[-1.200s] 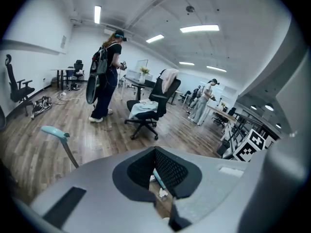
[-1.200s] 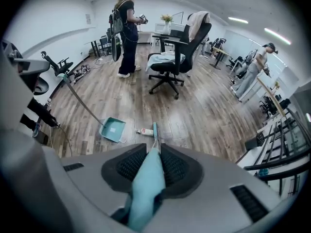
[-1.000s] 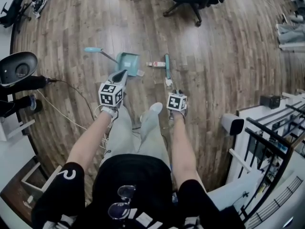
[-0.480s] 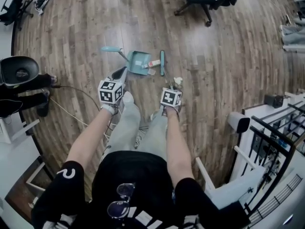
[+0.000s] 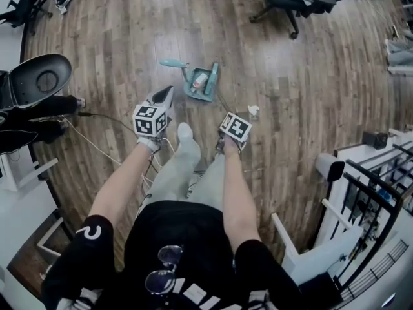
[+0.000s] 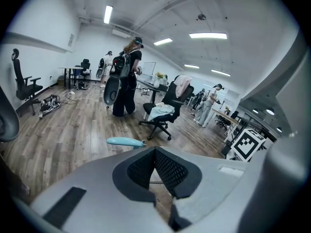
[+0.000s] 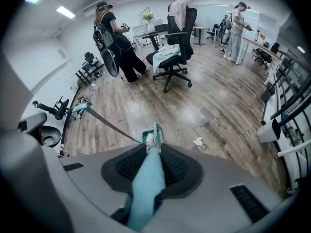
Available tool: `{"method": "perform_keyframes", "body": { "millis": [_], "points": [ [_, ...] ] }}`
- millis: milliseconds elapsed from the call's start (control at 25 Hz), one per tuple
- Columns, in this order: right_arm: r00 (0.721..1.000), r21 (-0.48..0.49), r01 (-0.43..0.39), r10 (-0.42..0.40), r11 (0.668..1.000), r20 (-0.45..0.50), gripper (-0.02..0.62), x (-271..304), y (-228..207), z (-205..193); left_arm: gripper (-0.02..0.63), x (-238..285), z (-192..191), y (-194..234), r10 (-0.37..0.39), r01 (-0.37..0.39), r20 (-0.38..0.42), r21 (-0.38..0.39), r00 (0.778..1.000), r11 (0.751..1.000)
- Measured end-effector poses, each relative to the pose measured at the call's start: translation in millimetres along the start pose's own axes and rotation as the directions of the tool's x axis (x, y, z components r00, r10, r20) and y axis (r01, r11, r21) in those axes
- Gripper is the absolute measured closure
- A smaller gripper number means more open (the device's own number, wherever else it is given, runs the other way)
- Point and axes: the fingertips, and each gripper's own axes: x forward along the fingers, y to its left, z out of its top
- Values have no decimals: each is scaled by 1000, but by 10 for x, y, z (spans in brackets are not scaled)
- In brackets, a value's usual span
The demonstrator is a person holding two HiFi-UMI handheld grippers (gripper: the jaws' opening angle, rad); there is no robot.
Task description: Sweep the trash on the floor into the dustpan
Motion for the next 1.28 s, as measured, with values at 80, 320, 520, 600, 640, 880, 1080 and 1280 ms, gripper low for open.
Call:
{"method": "perform_keyframes", "body": {
  "millis": [80, 320, 520, 600, 640, 880, 1080, 1280],
  "points": [
    [1000, -16, 9, -9, 1000, 10, 511, -49, 71, -7, 607, -54, -9, 80, 5, -5, 0, -2, 1000, 1000],
    [1000, -34, 11, -12, 999, -2, 511, -168, 72, -151, 609, -75, -12, -14, -15, 16, -8, 13, 1000, 1000],
    [997, 11, 57, -57, 998, 51, 511, -410, -385, -51, 607, 69, 18, -424, -74, 75, -29, 61, 997, 995],
    [994, 44, 71, -74, 997, 79, 511, -524, -665, 11, 607, 184, 20, -696, -104, 108, -41, 86, 994, 990],
    [992, 59, 83, -88, 995, 93, 511, -588, -827, 45, 607, 252, 21, -852, -122, 127, -48, 100, 991, 987],
    [977, 179, 175, -194, 968, 93, 511, -954, -1890, 3, 607, 750, -27, -1919, -244, 260, -110, 171, 964, 950],
    [962, 305, 226, -262, 925, 83, 511, -1308, -2811, -258, 607, 1097, -156, -2984, -347, 381, -176, 224, 921, 897],
    [950, 378, 263, -306, 888, 56, 511, -1576, -3618, -529, 607, 1347, -328, -3909, -413, 463, -228, 254, 882, 849]
  ]
}}
